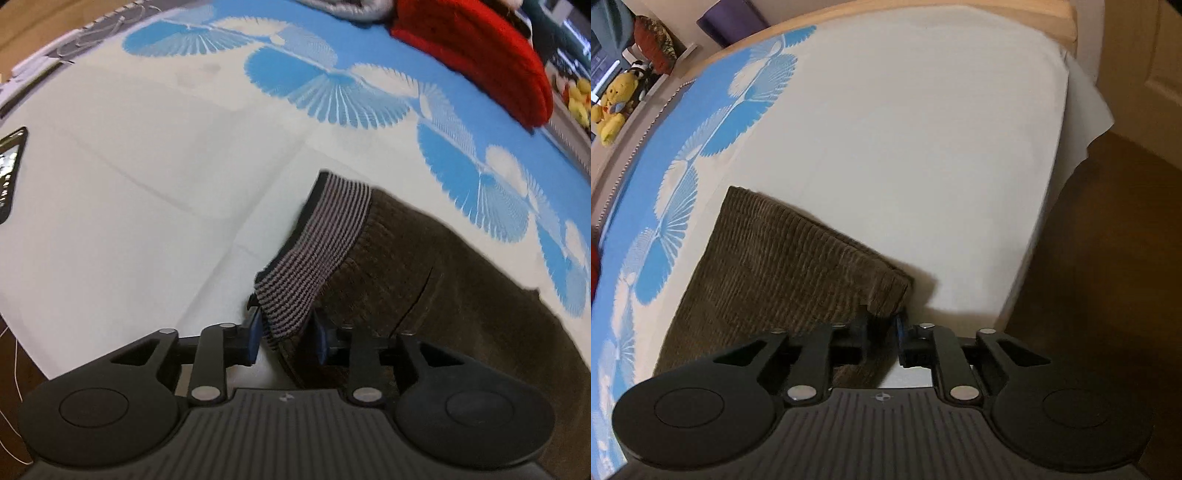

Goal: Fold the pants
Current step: 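Lay the leg cuff onto the waistband with the right tool and open it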

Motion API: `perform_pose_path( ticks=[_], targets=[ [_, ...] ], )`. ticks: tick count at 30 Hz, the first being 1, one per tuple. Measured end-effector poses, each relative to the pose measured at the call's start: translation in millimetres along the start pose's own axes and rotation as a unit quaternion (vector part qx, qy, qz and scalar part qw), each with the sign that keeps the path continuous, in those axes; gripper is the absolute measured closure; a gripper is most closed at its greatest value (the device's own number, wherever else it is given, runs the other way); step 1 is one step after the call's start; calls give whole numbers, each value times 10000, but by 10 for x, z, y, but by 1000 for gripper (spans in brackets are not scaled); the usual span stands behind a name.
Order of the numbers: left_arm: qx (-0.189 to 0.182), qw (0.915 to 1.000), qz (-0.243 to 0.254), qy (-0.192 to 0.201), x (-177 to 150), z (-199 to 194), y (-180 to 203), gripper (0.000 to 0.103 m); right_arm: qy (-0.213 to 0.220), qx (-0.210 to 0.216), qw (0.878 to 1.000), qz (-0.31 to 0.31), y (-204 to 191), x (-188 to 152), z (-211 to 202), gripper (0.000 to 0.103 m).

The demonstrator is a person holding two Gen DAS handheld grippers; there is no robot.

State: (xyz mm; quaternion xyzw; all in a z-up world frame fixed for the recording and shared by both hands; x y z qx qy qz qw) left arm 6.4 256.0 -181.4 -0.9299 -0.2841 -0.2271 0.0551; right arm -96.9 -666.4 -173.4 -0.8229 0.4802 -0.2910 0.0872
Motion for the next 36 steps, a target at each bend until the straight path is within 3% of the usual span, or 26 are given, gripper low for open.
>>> perform_pose_path(
  ticks=[3, 6, 10, 12, 14, 17, 20, 22, 24, 27, 29, 30, 34, 36],
  targets=[
    [141, 9973, 103, 712, 94, -250, 24, 69, 495, -176, 9986, -75, -84, 72, -172, 78],
    [19, 9904, 436, 1313, 144, -420, 179, 69, 1156, -212, 9900, -781, -336, 126, -365, 78],
    [-323, 9831, 797, 1619, 172, -493, 387, 69, 1224, 180, 9821, -1420, -666, 107, -347, 78],
    [-447, 9838, 937, 1462, 148, -417, 496, 69, 1003, 464, 9818, -1545, -779, 59, -280, 78],
    [-329, 9875, 1110, 1073, 90, -254, 552, 69, 727, 626, 9820, -1628, -876, -9, -197, 78],
    [298, 9892, 1423, -157, -127, 238, 466, 73, 363, 937, 9784, -1806, -1145, -114, -82, 78],
    [338, 9884, 1474, -150, -137, 228, 518, 69, 357, 1149, 9650, -2331, -1563, -276, -128, 78],
    [232, 9912, 1300, -87, -113, 169, 532, 68, 319, 1447, 9519, -2683, -1873, -436, -190, 81],
    [-50, 9927, 1183, 229, -40, 48, 575, 68, 275, 1804, 9350, -3043, -2239, -621, -204, 99],
    [-333, 9908, 1200, 530, 31, -49, 643, 68, 105, 2326, 9057, -3542, -2849, -954, -169, 99],
    [206, 9903, 1377, 45, -31, 163, 589, 74, -100, 2670, 8849, -3814, -3222, -1233, -167, 99],
    [449, 9880, 1447, -297, -102, 306, 532, 85, -295, 2906, 8711, -3948, -3434, -1407, -151, 97],
    [401, 9874, 1515, -219, -67, 285, 561, 85, -1039, 3473, 8228, -4377, -4053, -2073, -149, 94],
    [381, 9869, 1556, -207, -54, 293, 573, 84, -1397, 3572, 7981, -4646, -4314, -2412, -92, 82]
  ],
)
Point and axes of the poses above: each gripper's, at about its wrist camera, not at the fingertips, and z roughly the way its jaws point, y to its right, x to its top, the point moved 6 cm from there along z, roughly the way its jaws point, and after that the axes turned 5 degrees about x, right-handed, at the moved point
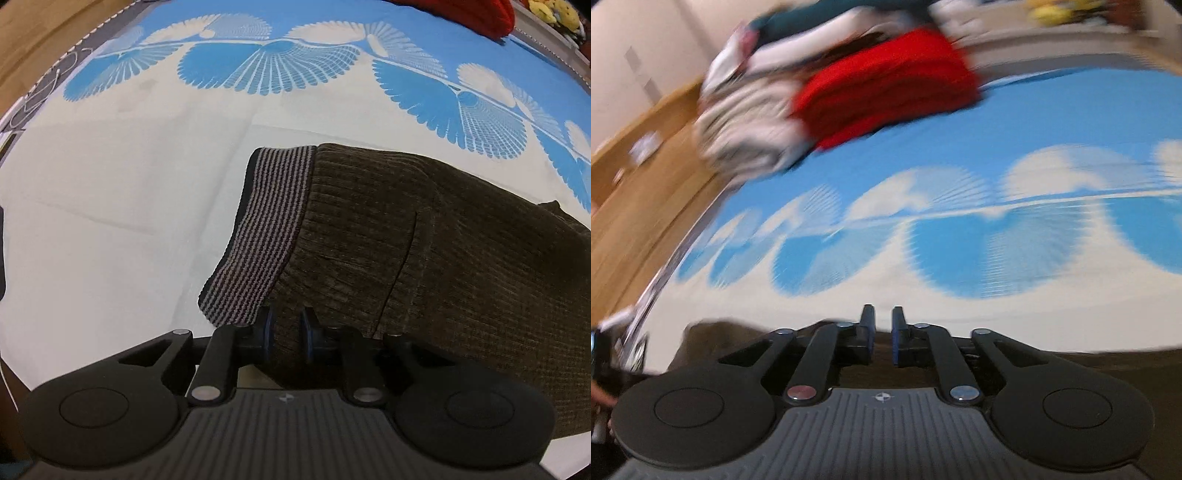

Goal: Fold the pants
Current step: 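Lay the leg cuff onto the waistband with the right tool and open it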

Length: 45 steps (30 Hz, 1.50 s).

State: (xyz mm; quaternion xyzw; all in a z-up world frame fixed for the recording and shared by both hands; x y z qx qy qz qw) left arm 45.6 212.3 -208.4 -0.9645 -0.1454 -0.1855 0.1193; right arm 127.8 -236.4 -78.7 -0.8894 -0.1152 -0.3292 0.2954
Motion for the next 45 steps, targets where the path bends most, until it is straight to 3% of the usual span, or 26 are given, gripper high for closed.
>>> perform_pose_path(
  ticks=[4, 8, 13, 17, 19, 20, 22, 23, 24, 25, 26, 28, 29, 30, 34, 36, 38, 43, 44, 45],
  targets=[
    [-103, 9999, 43, 6, 14, 7, -26, 84, -571, 325, 9972, -353, -355, 37, 584, 64],
    [-189, 9998, 74, 33, -67, -16, -79, 84, -1040, 387, 9930, -415, -431, -35, 1077, 61],
    [-214, 9996, 165, 46, -67, -4, -62, 84, -1588, 669, 9849, 171, -260, -189, 1516, 55],
    [-199, 9995, 249, 56, -57, 0, -40, 84, -1740, 1212, 9769, 256, -335, -234, 1625, 27],
    [-196, 9994, 284, 65, -55, 2, -24, 84, -1785, 1347, 9743, 251, -377, -235, 1657, 25],
    [-206, 9993, 292, 65, -52, 4, -27, 84, -1802, 1330, 9745, 164, -400, -234, 1674, 26],
    [-234, 9994, 266, 58, -48, 4, -31, 84, -1808, 1203, 9761, -60, -435, -233, 1717, 45],
    [-248, 9994, 254, 55, -47, 2, -36, 84, -1809, 1116, 9770, -186, -440, -221, 1740, 78],
    [-262, 9993, 244, 52, -47, 1, -40, 84, -1839, 1110, 9764, -233, -437, -196, 1739, 95],
    [-274, 9993, 241, 55, -49, -1, -44, 84, -1777, 1045, 9782, -248, -419, -134, 1724, 96],
    [-284, 9993, 236, 56, -51, -5, -47, 84, -1421, 965, 9845, -363, -420, -1, 1651, 102],
    [-296, 9993, 240, 58, -56, -9, -52, 84, -551, 821, 9948, -227, -380, 321, 1494, 103],
    [-300, 9992, 243, 64, -57, -12, -52, 84, -150, 553, 9983, -83, -318, 464, 1410, 103],
    [-307, 9992, 232, 65, -59, -14, -57, 84, -81, 366, 9993, 11, -268, 535, 1375, 103],
    [-342, 9992, 177, 61, -51, -26, -74, 83, -883, 757, 9929, -265, -331, 337, 1422, 98],
    [-346, 9993, 134, 52, -49, -28, -79, 82, -1119, 755, 9894, -529, -381, 226, 1456, 71],
    [-336, 9993, 165, 59, -51, -36, -60, 79, -1202, 675, 9886, -609, -387, 149, 1489, 54],
    [-316, 9988, 350, 113, -78, -40, -15, 76, -1444, 510, 9828, -1030, -458, -36, 1636, 55],
    [-337, 9988, 329, 113, -78, -40, -22, 76, -1464, 436, 9814, -1160, -456, -67, 1655, 68],
    [-357, 9988, 302, 110, -78, -42, -29, 76, -1472, 431, 9797, -1293, -468, -100, 1681, 98]
  ],
)
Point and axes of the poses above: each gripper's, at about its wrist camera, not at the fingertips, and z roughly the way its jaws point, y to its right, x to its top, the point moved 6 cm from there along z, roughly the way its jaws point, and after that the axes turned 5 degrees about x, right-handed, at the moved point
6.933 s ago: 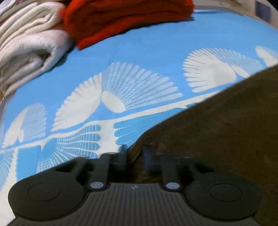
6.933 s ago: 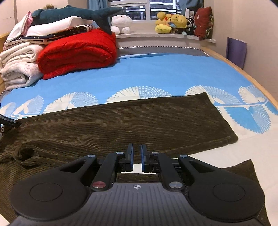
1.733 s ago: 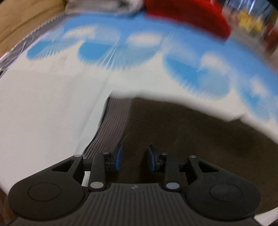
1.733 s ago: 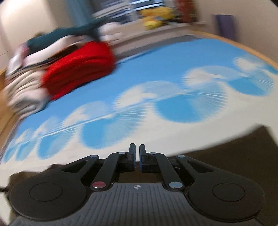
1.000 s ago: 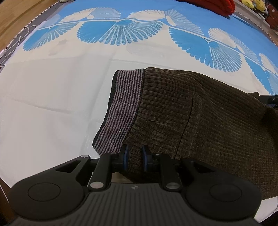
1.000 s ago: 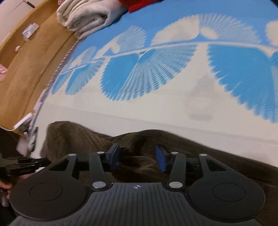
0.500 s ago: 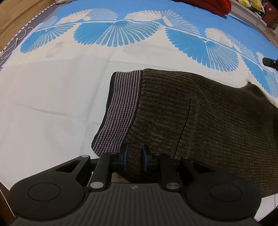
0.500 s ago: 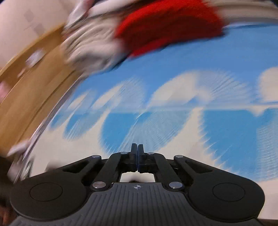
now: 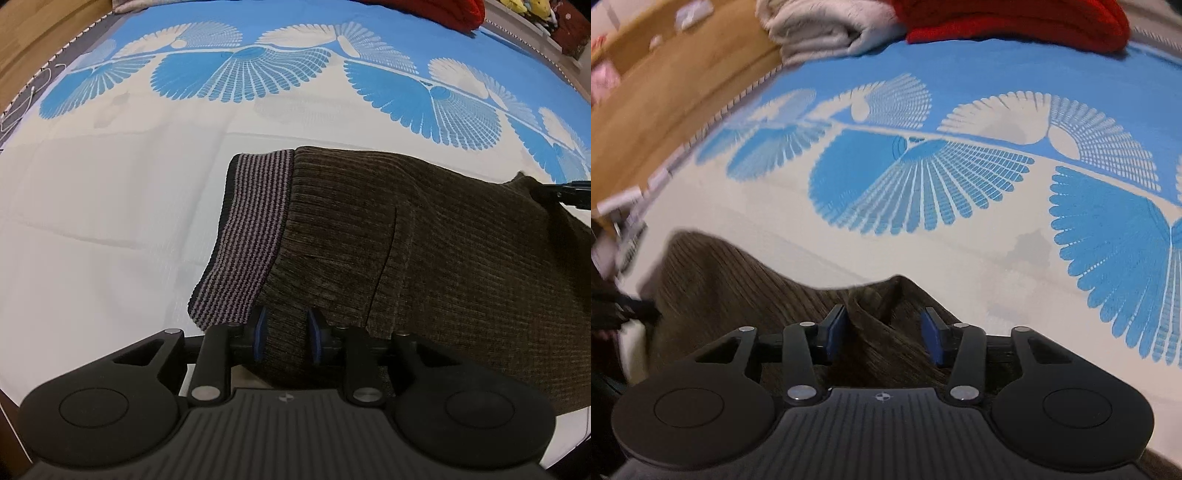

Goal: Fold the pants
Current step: 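Lay the leg cuff onto the waistband with the right tool and open it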

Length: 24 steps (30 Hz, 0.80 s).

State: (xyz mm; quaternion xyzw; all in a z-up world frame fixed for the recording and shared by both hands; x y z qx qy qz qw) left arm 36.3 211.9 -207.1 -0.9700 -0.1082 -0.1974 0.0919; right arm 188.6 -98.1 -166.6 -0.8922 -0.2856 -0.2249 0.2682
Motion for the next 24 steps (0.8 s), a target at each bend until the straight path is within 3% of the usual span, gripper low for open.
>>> perform_pose_path(
  ticks=[1, 4, 9, 11, 13, 14, 15, 16, 18, 20, 22, 24],
  targets=[
    [-22, 10000, -28, 4, 1, -5, -7, 76, 49, 72, 9999, -68, -17, -4, 5, 97],
    [-116, 9999, -78, 37, 6, -54, -15, 76, 713, -318, 9968, -171, -55, 174, -73, 99],
    [-545, 9954, -279, 739, 122, -353, -53, 76, 589, -974, 9918, -574, -74, 112, 56, 98],
    [-604, 9919, -539, 978, 179, -422, -138, 76, 696, -1515, 9845, -552, -8, 139, -18, 98],
    [-579, 9910, -716, 972, 204, -392, -220, 76, 984, -1634, 9813, -242, 84, 191, -203, 98],
    [-370, 9941, -726, 715, 176, -290, -266, 77, 1144, -1631, 9799, -136, 110, 212, -302, 96],
    [28, 9971, -748, 156, 75, -95, -330, 85, 1343, -1500, 9795, -60, 105, 234, -433, 94],
    [347, 9962, -771, -229, -23, 36, -389, 78, 1470, -1266, 9810, -1, 80, 247, -518, 94],
    [294, 9951, -937, -103, -3, -27, -406, 79, 1471, -502, 9877, 148, 7, 216, -640, 94],
    [357, 9953, -904, 14, 13, -85, -369, 79, 1065, 246, 9939, 118, -86, 94, -636, 94],
    [398, 9952, -888, 123, 44, -119, -331, 79, 573, 400, 9974, -184, -167, -69, -558, 94],
    [307, 9948, -893, 373, 110, -205, -285, 79, 87, 61, 9989, -451, -137, -247, -414, 94]
  ],
)
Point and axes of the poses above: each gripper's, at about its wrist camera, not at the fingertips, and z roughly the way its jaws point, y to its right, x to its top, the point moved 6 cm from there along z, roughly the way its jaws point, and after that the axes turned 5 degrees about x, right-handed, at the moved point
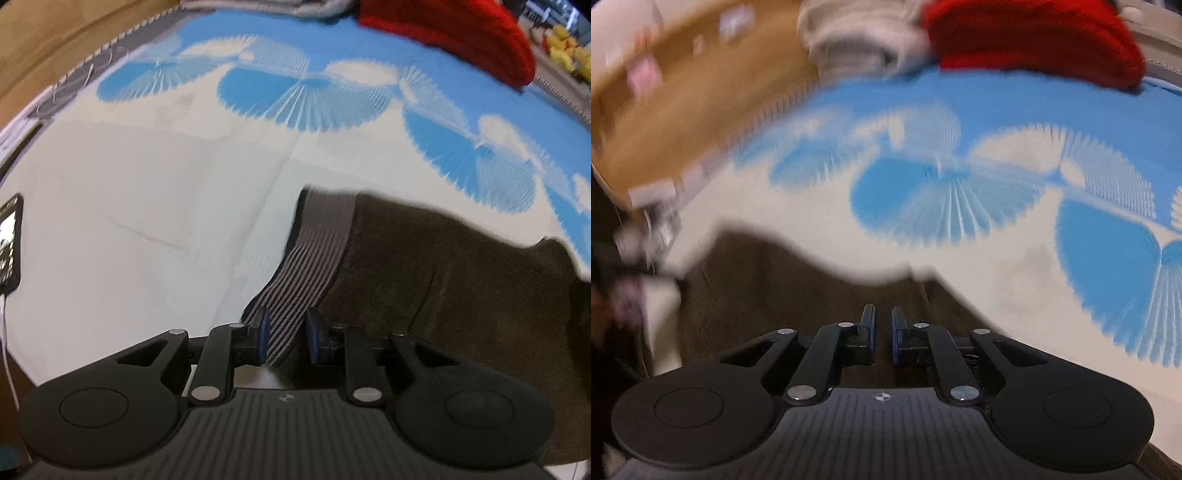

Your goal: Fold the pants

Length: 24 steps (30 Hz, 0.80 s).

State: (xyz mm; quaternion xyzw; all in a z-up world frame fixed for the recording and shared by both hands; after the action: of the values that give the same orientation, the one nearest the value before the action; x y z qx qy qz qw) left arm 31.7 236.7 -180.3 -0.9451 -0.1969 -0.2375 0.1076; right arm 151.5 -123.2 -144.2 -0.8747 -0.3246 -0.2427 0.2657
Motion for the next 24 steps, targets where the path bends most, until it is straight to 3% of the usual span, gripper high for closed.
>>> perform_pose_path(
  ticks=[2, 5, 9, 11, 13, 14, 15, 16, 18, 21, 24],
  targets=[
    [-134, 9996, -1, 243, 60, -86, 59, 79, -514, -1080, 9927, -155, 235, -218, 167, 103],
    [-518, 9965, 131, 647, 121, -240, 252, 79, -294, -1105, 9932, 224, 416, -277, 46, 103],
    [-1112, 9892, 636, 715, 87, -325, 615, 79, 211, -1916, 9806, 361, 602, -199, -472, 99],
    [-1189, 9866, 916, 639, 30, -304, 782, 78, 428, -2036, 9738, 917, 816, -233, -828, 99],
    [-1175, 9871, 1065, 236, -66, -153, 879, 75, 781, -2262, 9609, 1394, 1038, -348, -1292, 97],
    [-1021, 9882, 1137, -136, -141, -20, 905, 74, 1015, -2384, 9515, 1657, 1135, -414, -1567, 94],
    [-726, 9881, 1227, -573, -244, 137, 908, 67, 1230, -2487, 9422, 1878, 1199, -488, -1813, 88],
    [-543, 9876, 1299, -695, -299, 205, 916, 62, 1479, -2616, 9302, 2106, 1249, -613, -2097, 85],
    [-475, 9891, 1293, -529, -246, 139, 984, 63, 1940, -2850, 9040, 2528, 1341, -893, -2620, 72],
    [-579, 9884, 1330, -443, -283, 41, 1094, 63, 2474, -3088, 8635, 3127, 1425, -1469, -3307, 70],
    [-800, 9845, 1558, -70, -296, -148, 1275, 63, 2832, -3428, 8197, 3612, 1485, -2155, -3864, 65]
  ],
)
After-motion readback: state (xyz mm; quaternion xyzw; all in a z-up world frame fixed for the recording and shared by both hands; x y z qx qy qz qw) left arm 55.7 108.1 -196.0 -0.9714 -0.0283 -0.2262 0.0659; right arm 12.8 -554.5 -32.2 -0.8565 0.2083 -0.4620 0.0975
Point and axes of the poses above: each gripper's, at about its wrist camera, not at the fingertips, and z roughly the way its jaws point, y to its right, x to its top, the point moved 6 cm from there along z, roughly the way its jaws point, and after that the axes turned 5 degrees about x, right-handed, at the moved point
